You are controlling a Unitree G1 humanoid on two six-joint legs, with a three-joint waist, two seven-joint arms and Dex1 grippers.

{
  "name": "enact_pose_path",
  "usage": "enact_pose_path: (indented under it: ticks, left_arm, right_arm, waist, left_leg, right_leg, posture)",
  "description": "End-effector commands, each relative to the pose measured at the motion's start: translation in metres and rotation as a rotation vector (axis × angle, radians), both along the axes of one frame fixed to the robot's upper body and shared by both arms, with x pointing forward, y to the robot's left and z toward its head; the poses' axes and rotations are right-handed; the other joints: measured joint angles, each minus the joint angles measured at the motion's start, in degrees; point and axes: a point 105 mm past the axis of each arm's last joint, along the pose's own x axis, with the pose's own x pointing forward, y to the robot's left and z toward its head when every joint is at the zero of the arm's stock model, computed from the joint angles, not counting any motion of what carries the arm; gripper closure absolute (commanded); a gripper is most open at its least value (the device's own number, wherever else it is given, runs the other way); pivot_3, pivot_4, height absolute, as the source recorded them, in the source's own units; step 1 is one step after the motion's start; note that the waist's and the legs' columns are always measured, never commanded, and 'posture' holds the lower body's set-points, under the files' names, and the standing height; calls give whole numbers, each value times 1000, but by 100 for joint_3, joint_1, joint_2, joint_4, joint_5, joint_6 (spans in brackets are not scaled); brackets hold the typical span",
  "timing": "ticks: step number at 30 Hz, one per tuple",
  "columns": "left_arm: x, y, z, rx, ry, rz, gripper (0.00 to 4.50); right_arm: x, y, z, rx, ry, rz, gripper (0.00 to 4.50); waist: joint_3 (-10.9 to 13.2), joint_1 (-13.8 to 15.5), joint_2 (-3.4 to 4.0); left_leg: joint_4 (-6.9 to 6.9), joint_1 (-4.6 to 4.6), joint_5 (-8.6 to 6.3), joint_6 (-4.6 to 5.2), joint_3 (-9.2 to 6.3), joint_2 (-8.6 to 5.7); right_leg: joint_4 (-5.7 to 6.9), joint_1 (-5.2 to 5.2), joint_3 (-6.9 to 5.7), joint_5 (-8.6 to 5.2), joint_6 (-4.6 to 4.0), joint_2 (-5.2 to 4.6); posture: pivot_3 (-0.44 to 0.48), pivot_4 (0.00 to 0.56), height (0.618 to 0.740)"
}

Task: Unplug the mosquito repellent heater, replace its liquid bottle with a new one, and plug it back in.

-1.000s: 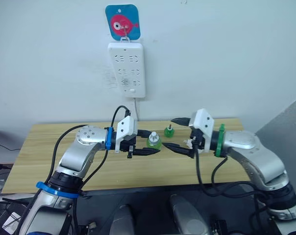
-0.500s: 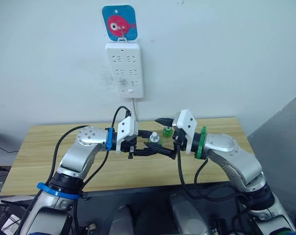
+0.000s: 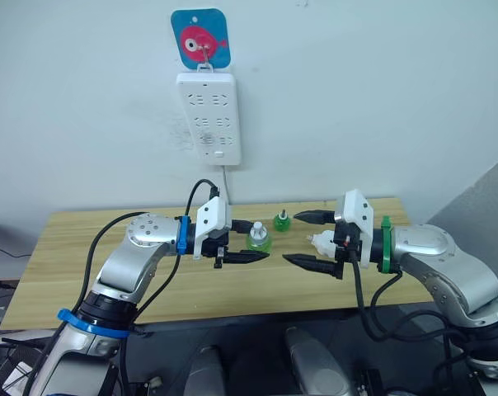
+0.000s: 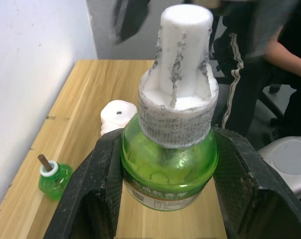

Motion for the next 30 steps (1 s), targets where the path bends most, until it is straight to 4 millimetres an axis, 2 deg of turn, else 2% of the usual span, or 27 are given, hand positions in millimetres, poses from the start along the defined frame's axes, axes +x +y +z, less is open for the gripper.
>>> enact_pose_path:
  ticks: [1,7,10,19,20,24,28,30]
  left_arm:
    - [-3,-3,7,-2,-43,-26,2267]
    - [-4,-4,7,-3,-42,-32,2267]
    - [-3,-5,8,-7,-41,-29,2267]
    - [-4,-2,6,-7,-34,-13,2267]
    - [-3,-1,5,-4,-33,-9,2267]
    - [-3,5,-3,30,-15,9,2267]
    - [0,19,-18,49,76,89,2267]
    - [-1,33,-30,89,111,131,2267]
  right_arm:
    - [-3,17,20,58,-55,30,0]
    - [2,35,15,58,-48,31,0]
    - [3,39,13,55,-46,40,587]
    - [2,43,10,51,-45,65,3981]
    - [2,42,11,52,-48,70,4241]
    - [-2,41,28,118,-40,98,4244]
    - [-1,33,62,245,-5,109,4244]
    - [8,23,59,201,-35,55,4244]
  waist:
    - [0,-19,0]
    - [0,-20,0]
    - [0,-18,0]
    - [0,-9,0]
    - [0,-7,0]
    - [0,-6,0]
    - [0,-13,1]
    - [0,-5,1]
  left_leg:
    - [0,0,1,2,1,-1]
    - [-2,-6,1,3,-1,-2]
    - [-3,-6,1,3,-1,-2]
    - [-2,-6,1,3,-1,-2]
    - [-3,-6,1,3,-2,-2]
    - [-2,-6,1,3,-2,-2]
    - [-2,-5,1,3,-2,-1]
    - [-2,-5,1,3,-3,-1]
  right_leg:
    - [0,0,1,0,0,-1]
    - [-6,0,-2,0,0,-3]
    - [-7,0,-2,0,0,-4]
    - [-5,-1,-2,0,0,-3]
    - [-5,-1,-3,0,0,-4]
    - [-5,-1,-3,0,0,-3]
    - [-1,-1,-2,0,0,-3]
    - [-2,-1,-4,0,0,-3]
  posture:
    - [-229,173,740]
    - [-225,173,740]
    - [-222,173,740]
    - [-215,174,740]
    - [-214,175,740]
    - [-211,178,740]
    - [-205,183,740]
    - [-204,187,740]
